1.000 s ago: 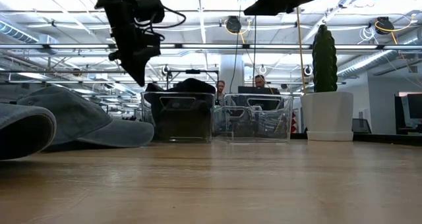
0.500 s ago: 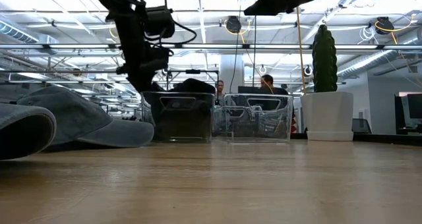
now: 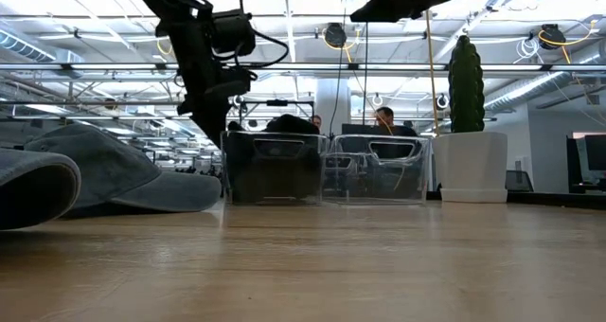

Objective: Pick & Place hat
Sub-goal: Put the top black cap into the left transparent bin

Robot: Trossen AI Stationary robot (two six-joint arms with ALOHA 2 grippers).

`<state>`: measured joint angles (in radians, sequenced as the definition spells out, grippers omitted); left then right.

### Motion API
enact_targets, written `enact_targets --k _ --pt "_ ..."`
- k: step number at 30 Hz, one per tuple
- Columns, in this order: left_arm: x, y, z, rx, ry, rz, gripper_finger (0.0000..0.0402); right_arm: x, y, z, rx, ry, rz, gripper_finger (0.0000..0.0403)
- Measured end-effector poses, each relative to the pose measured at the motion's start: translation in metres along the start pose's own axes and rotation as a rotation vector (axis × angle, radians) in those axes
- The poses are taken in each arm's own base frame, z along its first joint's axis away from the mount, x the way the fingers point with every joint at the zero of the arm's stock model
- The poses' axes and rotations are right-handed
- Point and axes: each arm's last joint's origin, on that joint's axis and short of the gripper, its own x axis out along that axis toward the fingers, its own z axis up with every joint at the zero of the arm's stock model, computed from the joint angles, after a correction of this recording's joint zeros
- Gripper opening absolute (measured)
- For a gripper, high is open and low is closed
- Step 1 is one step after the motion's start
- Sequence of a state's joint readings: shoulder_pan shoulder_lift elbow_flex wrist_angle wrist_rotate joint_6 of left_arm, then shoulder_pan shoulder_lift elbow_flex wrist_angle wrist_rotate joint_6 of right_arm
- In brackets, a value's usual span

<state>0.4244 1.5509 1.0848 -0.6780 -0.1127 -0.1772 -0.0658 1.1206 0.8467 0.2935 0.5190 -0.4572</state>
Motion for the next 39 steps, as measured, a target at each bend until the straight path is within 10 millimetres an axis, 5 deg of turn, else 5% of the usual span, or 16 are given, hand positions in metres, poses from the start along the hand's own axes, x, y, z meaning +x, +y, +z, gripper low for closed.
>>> enact_targets --k 11,26,33,39 --pt "0.021 -0.003 -0.006 0.015 0.002 -0.092 0.0008 0.0 0.0 0.0 0.0 0.0 0.0 0.0336" --pt "-0.045 0.011 -0.016 -0.055 -0.14 0.008 0.0005 0.0 0.0 0.0 0.001 0.0 0.001 0.0336" --pt "-0.072 0.012 0.02 -0.02 -0.505 -0.141 0.0002 0.0 0.0 0.0 0.012 0.0 0.0 0.0336" --pt "-0.057 0.012 0.055 0.035 -0.488 -0.124 0.0002 0.0 0.0 0.0 0.027 0.0 0.0 0.0336"
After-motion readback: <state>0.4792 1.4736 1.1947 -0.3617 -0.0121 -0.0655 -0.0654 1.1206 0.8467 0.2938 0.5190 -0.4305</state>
